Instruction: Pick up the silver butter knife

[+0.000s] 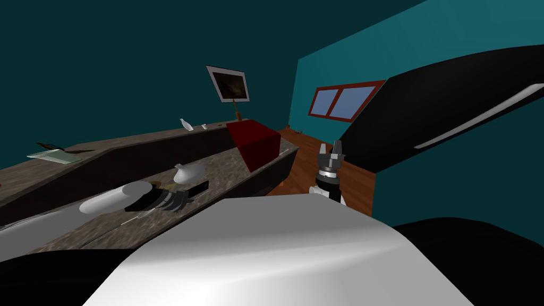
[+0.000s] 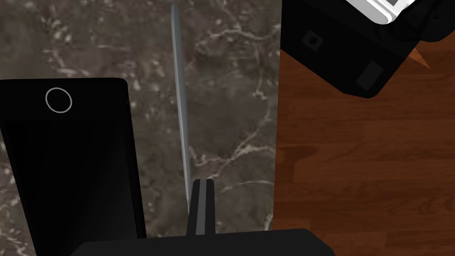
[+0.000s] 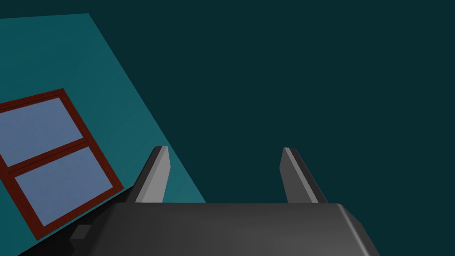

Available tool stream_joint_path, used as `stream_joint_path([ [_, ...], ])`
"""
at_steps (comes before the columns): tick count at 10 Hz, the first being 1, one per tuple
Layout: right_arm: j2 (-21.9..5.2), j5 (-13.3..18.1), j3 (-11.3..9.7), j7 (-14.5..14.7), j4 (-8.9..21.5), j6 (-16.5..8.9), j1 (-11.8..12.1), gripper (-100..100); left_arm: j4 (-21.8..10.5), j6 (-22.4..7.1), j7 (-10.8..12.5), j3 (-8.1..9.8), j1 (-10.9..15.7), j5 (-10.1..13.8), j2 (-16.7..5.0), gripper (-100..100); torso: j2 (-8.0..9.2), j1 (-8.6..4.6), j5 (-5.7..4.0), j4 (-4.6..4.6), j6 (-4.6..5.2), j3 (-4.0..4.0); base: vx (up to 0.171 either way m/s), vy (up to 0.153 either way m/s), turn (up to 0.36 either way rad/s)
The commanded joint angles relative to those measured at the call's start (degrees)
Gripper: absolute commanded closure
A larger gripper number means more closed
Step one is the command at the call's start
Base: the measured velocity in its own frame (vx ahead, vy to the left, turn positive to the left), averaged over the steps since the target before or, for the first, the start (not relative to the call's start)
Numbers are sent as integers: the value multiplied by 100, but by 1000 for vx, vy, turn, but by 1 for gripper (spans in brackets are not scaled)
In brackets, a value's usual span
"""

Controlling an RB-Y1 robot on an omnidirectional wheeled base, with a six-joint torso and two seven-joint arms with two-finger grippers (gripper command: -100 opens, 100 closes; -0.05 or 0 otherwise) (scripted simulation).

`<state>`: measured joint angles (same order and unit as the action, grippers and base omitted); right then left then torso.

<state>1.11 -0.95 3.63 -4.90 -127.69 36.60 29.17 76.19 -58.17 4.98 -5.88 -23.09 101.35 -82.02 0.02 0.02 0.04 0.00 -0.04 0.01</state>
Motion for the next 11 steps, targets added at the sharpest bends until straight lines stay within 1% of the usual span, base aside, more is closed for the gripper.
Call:
stream_joint_path([
  [1,0,0,0,0,0,0,0,0,0,0,0,0,0,0,0,100,0,0,0,0,0,0,0,0,0],
  [2,0,0,0,0,0,0,0,0,0,0,0,0,0,0,0,100,0,0,0,0,0,0,0,0,0],
  [3,0,0,0,0,0,0,0,0,0,0,0,0,0,0,0,0,0,0,0,0,0,0,0,0,0],
  [4,0,0,0,0,0,0,0,0,-17,-106,87,-34,-57,68,-161,-100,0,0,0,0,0,0,13,-23,-44],
  [5,0,0,0,0,0,0,0,0,-27,-167,138,-52,-89,107,-255,-100,-4,-8,-2,-1,1,-2,30,-53,-96],
  [6,0,0,-1,0,0,0,0,0,14,-107,95,-3,-131,103,-216,-100,-10,-19,-5,-2,3,-6,13,-24,-14],
  [7,0,0,0,0,0,0,0,0,19,-117,111,-1,-140,110,-228,0,-7,-12,-3,-2,0,-4,0,0,0],
  [8,0,0,0,0,0,0,0,0,-57,-49,78,-43,-117,-38,-31,-100,-3,-4,-1,-1,0,-2,2,1,-28],
  [10,0,0,0,0,0,0,0,0,-133,17,46,-85,-96,-185,164,-100,1,3,2,0,0,1,-5,5,-16],
  [11,0,0,0,0,0,0,0,0,-141,-27,18,-59,-106,-114,95,-100,3,4,2,0,-1,1,0,0,0],
])
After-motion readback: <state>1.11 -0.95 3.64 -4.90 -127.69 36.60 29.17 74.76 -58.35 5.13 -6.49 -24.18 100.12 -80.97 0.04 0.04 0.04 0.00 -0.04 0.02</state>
